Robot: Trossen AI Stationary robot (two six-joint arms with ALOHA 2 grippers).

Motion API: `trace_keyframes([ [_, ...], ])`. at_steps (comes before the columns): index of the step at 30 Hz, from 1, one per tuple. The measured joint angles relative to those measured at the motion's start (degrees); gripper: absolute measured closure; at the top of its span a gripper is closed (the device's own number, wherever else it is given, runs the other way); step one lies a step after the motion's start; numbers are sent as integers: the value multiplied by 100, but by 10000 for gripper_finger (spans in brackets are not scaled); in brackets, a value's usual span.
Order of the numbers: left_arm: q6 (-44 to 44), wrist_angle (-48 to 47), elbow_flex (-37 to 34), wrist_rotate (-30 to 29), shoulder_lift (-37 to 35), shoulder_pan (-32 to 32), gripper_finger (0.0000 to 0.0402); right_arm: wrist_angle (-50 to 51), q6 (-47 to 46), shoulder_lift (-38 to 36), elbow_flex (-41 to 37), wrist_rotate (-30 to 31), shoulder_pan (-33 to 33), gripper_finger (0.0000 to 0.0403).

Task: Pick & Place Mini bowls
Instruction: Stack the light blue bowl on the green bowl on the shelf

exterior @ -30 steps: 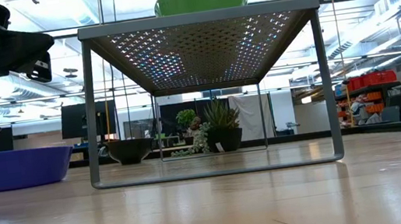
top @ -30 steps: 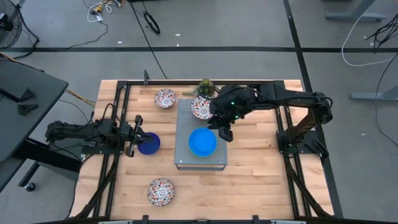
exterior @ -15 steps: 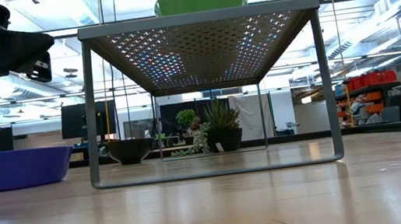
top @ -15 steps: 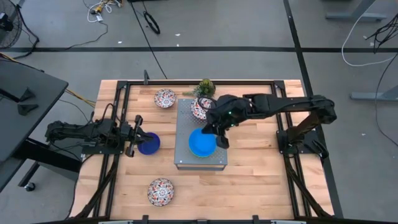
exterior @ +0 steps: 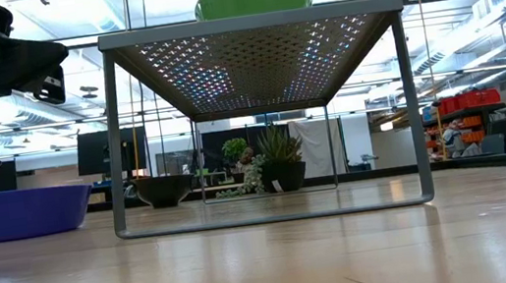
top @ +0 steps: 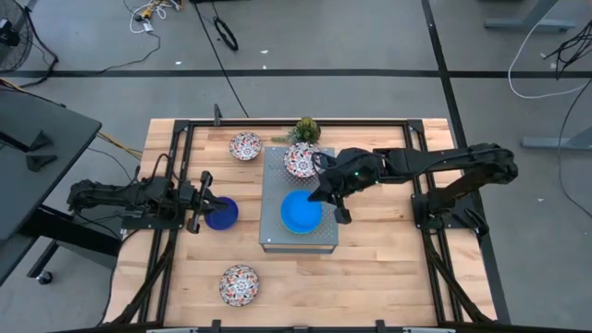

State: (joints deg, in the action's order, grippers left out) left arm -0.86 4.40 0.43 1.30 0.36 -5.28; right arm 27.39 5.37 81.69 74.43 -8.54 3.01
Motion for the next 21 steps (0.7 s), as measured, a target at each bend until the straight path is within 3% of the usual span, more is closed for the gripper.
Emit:
trace_keyframes([
  [8,0,0,0,-1,-1,0,372,-173,77,-37,-409,-1,-79,402],
  [21,-1,0,0,-2,0,0,372,-193,111,-33,-452,-2,-153,403],
])
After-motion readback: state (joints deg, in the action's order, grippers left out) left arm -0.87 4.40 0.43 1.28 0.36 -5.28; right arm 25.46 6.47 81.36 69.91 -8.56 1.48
